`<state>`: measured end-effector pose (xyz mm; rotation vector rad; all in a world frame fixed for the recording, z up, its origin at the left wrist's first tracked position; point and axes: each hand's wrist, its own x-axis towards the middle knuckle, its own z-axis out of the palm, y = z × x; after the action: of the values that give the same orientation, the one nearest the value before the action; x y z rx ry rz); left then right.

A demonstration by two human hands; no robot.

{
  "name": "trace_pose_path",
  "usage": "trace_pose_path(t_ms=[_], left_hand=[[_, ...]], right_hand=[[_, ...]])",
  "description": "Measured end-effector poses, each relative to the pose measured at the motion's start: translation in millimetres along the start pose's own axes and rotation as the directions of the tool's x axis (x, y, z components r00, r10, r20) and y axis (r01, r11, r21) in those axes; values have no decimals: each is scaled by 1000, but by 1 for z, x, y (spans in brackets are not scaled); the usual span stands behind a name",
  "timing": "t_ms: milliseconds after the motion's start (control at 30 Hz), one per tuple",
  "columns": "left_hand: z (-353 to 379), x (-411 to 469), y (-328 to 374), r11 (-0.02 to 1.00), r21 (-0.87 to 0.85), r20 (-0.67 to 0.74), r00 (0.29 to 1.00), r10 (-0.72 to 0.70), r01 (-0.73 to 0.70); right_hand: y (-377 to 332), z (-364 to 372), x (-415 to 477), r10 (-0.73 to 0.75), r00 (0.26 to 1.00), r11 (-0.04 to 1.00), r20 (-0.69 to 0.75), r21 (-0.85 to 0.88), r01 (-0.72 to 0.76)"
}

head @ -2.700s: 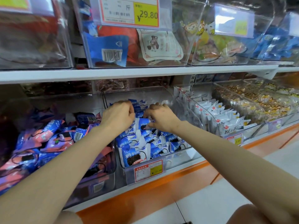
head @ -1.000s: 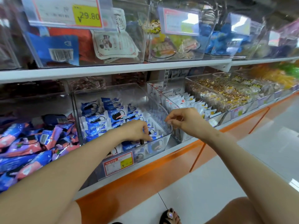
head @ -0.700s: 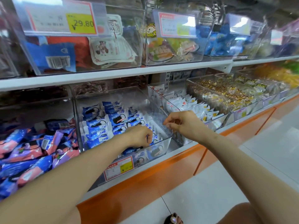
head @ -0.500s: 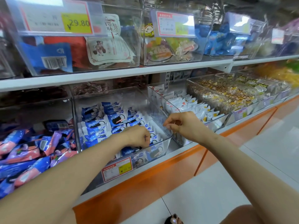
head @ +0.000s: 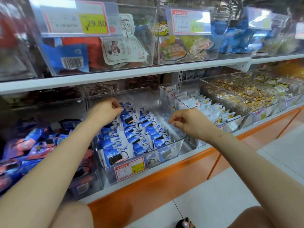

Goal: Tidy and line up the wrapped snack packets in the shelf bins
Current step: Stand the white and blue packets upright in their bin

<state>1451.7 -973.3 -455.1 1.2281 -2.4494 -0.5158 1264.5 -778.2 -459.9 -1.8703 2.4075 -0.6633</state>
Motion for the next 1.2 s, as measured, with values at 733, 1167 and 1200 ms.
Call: trace_pose_path(t_ms=[733, 1167, 1200], left_hand=[[-17, -14, -33, 802, 596, -24, 998, 60, -34], [-20, 7, -24, 661, 724, 260, 966, 3, -197], [-20, 7, -23, 660, 724, 265, 964, 1, -200]], right_hand=[[-79, 102, 81, 102, 985, 906, 139, 397, -150], [-63, 127, 106, 203, 968, 863, 145, 441, -247], [-62, 127, 107, 210, 968, 873, 138, 419, -249]])
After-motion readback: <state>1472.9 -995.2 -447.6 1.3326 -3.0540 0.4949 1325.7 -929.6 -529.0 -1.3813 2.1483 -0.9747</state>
